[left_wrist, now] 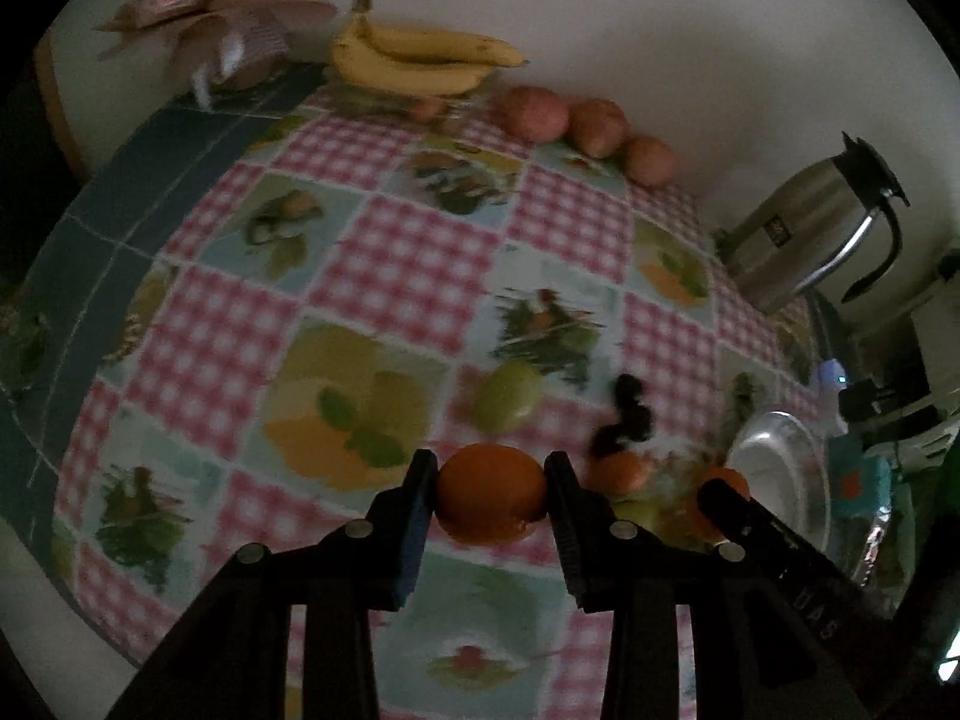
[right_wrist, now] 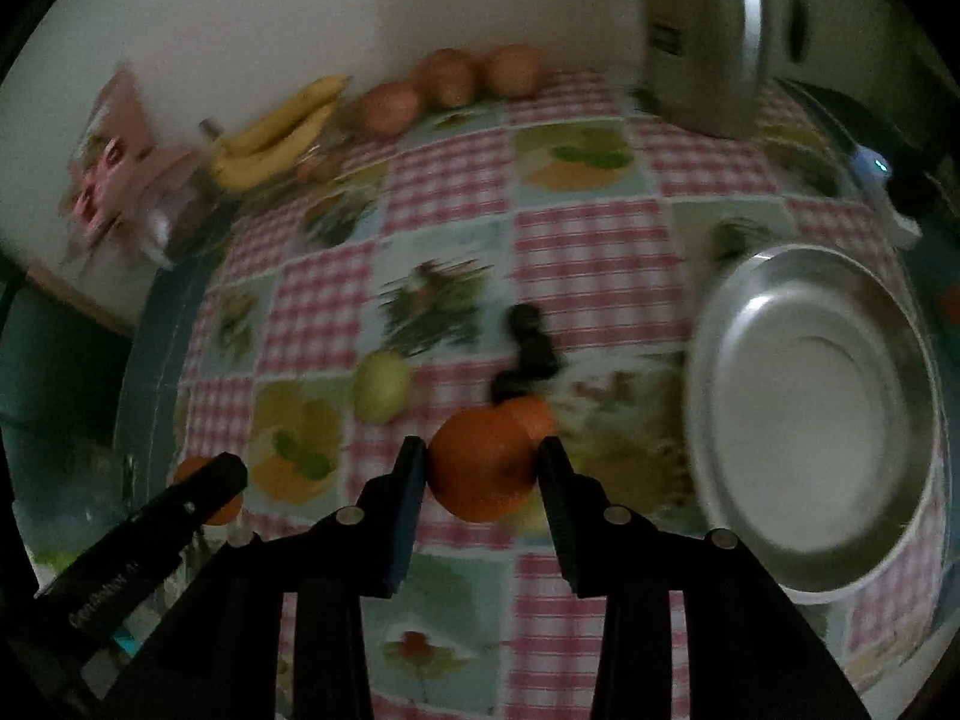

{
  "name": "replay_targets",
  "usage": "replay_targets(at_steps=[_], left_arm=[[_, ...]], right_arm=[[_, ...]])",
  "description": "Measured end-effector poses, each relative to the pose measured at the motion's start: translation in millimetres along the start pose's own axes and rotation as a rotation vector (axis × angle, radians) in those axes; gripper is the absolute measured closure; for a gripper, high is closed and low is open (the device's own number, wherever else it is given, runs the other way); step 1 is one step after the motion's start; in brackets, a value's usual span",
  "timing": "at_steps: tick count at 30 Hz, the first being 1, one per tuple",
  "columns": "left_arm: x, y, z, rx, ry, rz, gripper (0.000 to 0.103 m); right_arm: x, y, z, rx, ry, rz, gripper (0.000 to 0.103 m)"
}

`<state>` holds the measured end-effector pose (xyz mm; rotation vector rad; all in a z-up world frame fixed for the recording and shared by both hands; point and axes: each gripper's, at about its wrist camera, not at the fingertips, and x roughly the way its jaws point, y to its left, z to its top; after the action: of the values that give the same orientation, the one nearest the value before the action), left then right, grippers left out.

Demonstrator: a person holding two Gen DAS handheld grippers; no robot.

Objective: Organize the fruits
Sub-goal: 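Carry the held oranges with both tools over the steel bowl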

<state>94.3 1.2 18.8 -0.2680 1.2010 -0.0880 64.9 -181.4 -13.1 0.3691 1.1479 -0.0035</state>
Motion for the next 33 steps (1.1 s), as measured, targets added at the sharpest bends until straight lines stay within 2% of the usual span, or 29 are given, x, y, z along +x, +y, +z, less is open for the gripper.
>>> replay_targets(at_steps=[11,21,28,33], left_arm=[[29.5,-91.5,-8.8,0.073,0.049,-0.041,0.064],[59.4,-167.3,-33.1,0.203,0.087,-0.07,0.064],[77.7,-209.7,-48.7,0.305,0.104,-0.107,0.064],[89.4,-218.0,-55.1,0.351,0.117,-0.105,0.063]], right_arm=[[-33.3,-88.7,21.7,0.152,-0.083,-0.122,0.063],[-46.4,-172.4,18.0,0.328,-0.091,-0.247,0.063],[-46.5,-200.4,11.8,0.39,-0.075,-0.288,0.063],[-39.8,-208.6,10.2,0.399,-0.044,-0.306,0.063]])
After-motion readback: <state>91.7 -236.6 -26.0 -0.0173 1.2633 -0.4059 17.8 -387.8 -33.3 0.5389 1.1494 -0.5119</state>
